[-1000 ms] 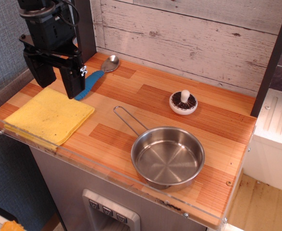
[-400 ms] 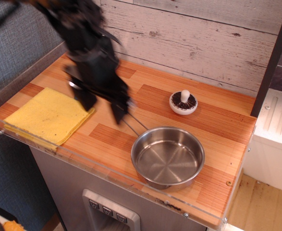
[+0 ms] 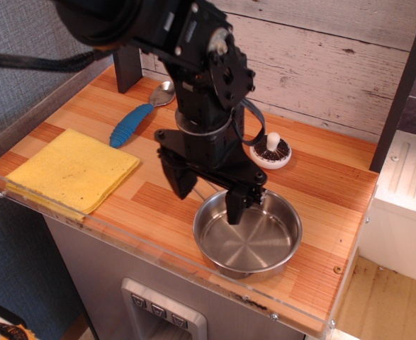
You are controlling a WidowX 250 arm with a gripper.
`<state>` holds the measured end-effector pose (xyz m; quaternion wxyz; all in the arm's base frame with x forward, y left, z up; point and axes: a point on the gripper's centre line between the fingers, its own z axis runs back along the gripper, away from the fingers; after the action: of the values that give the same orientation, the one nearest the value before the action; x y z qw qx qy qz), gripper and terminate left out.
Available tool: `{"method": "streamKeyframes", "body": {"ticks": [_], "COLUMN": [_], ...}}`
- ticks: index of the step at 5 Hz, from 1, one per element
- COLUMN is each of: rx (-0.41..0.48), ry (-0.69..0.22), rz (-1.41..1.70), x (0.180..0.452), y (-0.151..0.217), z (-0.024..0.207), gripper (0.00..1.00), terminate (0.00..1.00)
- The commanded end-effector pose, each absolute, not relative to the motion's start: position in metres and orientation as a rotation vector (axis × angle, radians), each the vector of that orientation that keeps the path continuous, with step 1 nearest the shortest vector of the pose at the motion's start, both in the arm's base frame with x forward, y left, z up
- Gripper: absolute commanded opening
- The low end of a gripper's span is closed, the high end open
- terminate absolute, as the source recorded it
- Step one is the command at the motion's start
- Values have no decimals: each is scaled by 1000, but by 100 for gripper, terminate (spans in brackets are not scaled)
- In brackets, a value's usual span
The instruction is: Put the silver bowl on the yellow cloth.
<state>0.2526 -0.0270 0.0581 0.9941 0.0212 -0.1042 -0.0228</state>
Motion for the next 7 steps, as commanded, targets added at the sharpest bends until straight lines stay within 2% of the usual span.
{"method": "streamKeyframes", "body": {"ticks": [1, 3, 4, 5, 7], "rx": [139, 143, 109, 77, 13], "ry": [-142, -102, -96, -114, -119], "rz": [41, 24, 15, 5, 18], "x": [255, 258, 260, 259, 255], "y": [-29, -26, -23, -23, -18], "z": [51, 23, 12, 10, 22], "gripper": [100, 100, 100, 0, 0], "terminate": [0, 0, 0, 0, 0]}}
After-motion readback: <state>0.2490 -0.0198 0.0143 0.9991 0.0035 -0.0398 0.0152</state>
